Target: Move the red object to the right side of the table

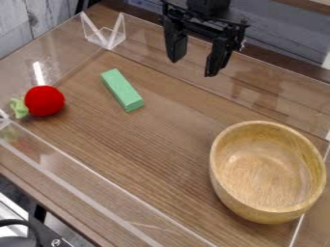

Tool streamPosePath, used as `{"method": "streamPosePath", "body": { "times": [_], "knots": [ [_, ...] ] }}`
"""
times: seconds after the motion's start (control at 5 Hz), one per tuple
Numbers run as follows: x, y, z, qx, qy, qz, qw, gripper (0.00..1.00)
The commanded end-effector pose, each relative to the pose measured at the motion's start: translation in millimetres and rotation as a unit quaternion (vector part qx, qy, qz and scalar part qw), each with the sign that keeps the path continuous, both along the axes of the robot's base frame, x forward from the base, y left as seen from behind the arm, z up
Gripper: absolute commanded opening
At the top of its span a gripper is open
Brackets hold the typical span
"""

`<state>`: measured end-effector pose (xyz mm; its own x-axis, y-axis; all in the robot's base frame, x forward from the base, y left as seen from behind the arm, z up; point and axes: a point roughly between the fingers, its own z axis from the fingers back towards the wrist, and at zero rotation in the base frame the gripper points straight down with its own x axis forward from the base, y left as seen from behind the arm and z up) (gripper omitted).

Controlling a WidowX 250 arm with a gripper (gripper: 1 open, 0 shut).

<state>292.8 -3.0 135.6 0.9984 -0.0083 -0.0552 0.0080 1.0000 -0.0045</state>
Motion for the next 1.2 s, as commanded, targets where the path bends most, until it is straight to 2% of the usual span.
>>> {"method": "streamPosePath", "body": {
  "times": [0.0, 0.2, 0.4, 0.6, 0.8, 1.0],
  "knots": [
    [-6.0, 12.0, -14.8, 0.001, 0.018, -0.009, 0.9998, 1.0],
    [-29.7, 57.1, -17.0, 0.008, 0.017, -0.042, 0.9989, 1.0],
    [-45.7, 98.3, -18.5, 0.014, 0.012, -0.055, 0.9983, 1.0],
    [-59.7, 137.5, -21.3, 0.021, 0.009, -0.045, 0.9987, 1.0],
    [-79.9, 177.7, -25.9, 0.029, 0.002, -0.098, 0.9948, 1.0],
    [-95.0, 210.6, -33.0, 0.031, 0.002, -0.133, 0.9906, 1.0]
  ]
}}
